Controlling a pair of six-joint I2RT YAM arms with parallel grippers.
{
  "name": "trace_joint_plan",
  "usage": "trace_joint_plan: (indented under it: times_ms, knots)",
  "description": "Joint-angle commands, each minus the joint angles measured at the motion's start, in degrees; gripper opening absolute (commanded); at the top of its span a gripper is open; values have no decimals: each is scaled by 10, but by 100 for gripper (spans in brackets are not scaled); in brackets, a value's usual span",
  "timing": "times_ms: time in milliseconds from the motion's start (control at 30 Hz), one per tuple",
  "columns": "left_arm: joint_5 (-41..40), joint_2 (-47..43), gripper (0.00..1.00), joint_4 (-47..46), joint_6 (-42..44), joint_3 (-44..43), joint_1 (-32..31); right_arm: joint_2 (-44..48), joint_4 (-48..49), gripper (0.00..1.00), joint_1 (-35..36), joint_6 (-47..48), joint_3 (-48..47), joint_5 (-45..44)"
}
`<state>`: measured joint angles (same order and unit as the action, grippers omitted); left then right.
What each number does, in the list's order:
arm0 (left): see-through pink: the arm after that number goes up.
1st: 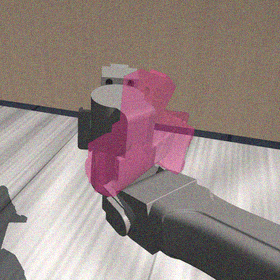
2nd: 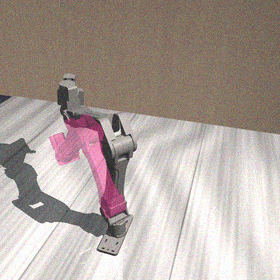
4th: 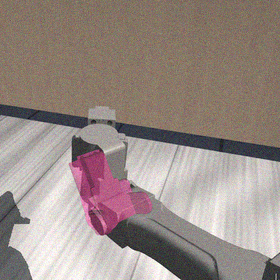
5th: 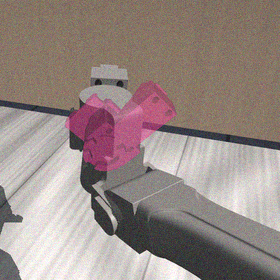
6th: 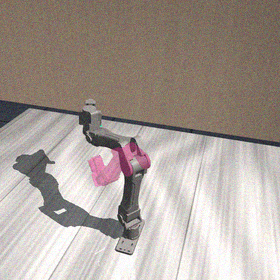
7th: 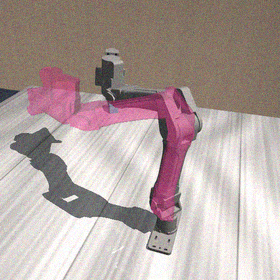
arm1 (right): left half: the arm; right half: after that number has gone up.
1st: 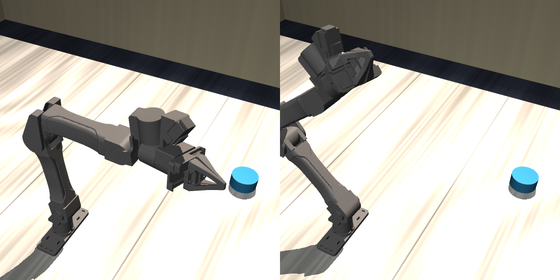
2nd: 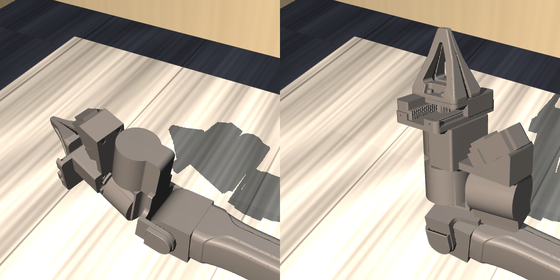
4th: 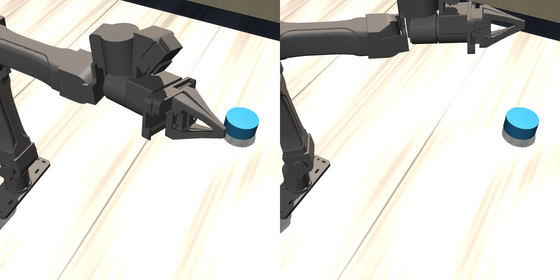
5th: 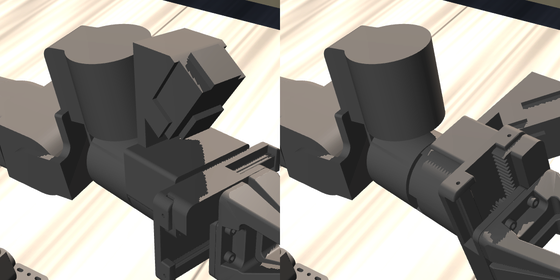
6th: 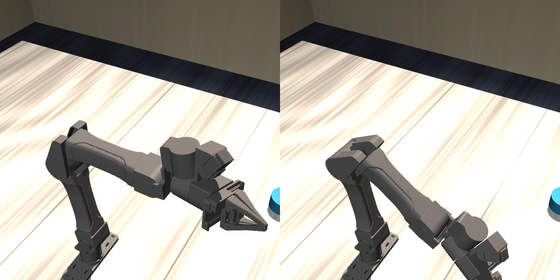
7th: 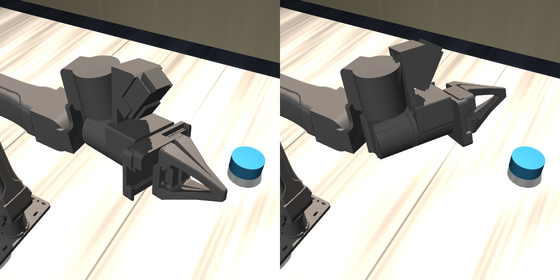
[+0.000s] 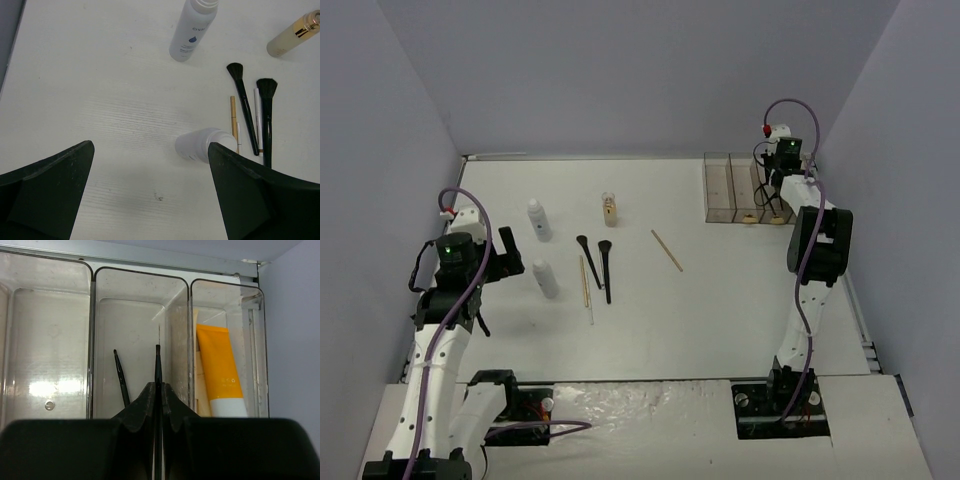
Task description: Organize the makeup
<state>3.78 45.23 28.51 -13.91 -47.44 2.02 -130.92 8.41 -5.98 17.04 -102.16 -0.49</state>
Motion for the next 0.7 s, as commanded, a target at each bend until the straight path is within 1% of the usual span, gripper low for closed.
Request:
trace_joint_plan:
  times_ms: [0,33,167,233,300,400,533,600,667]
  knots:
    - [9,4,97,-23,0,-37,5,19,44,13,0,-1,-34,23]
    - [10,5,97,-21,0,-37,5,21,43,17,-1,-2,-34,22]
    - [10,-4,97,-24,0,-35,6,45,39,39,-1,-12,-33,19]
    - [13,-3,97,-25,-1,-35,5,64,30,46,3,-17,-34,20]
    - [15,-6,97,-25,-1,-36,6,97,17,48,9,-32,-30,26]
    - [10,-14,97,-27,-2,-34,6,151,6,48,35,-65,3,56]
    - [10,-15,97,-27,-2,-33,6,247,-2,49,130,-112,96,49]
    - [4,-21,97,-27,-2,-32,6,289,-4,50,178,-152,134,39]
    - [1,-25,97,-29,-2,-30,6,310,-1,50,233,-173,185,14]
